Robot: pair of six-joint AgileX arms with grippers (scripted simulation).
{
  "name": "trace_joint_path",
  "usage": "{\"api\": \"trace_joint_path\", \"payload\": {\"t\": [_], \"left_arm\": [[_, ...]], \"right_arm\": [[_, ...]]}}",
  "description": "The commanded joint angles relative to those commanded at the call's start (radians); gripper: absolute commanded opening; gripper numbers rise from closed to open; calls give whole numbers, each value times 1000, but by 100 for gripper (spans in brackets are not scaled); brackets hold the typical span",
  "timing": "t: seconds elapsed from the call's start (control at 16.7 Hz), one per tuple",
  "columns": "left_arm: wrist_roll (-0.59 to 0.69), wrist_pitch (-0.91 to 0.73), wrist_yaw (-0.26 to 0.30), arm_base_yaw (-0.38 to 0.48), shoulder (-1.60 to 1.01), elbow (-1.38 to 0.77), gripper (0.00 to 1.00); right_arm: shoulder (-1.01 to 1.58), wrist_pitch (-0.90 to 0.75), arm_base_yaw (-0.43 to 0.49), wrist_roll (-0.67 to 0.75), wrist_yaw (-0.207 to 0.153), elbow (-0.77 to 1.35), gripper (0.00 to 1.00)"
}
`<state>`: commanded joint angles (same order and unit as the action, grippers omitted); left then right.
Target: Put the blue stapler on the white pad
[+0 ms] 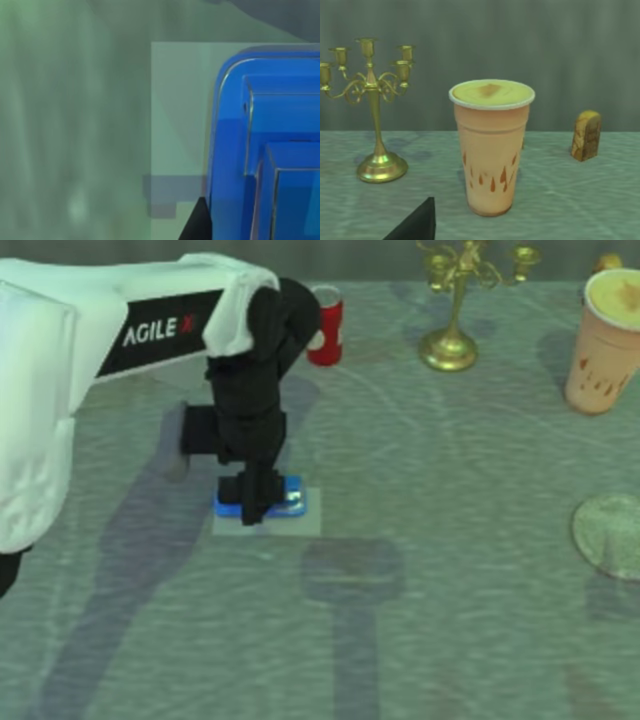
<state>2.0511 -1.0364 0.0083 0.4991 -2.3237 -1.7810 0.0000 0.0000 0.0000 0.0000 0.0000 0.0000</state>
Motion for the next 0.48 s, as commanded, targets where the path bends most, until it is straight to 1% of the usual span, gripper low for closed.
{"api": "trace_joint_path", "payload": {"t": [0.48], "left_arm": [[0,0,0,0,0,0,75]], "right_arm": [[0,0,0,0,0,0,100]]}}
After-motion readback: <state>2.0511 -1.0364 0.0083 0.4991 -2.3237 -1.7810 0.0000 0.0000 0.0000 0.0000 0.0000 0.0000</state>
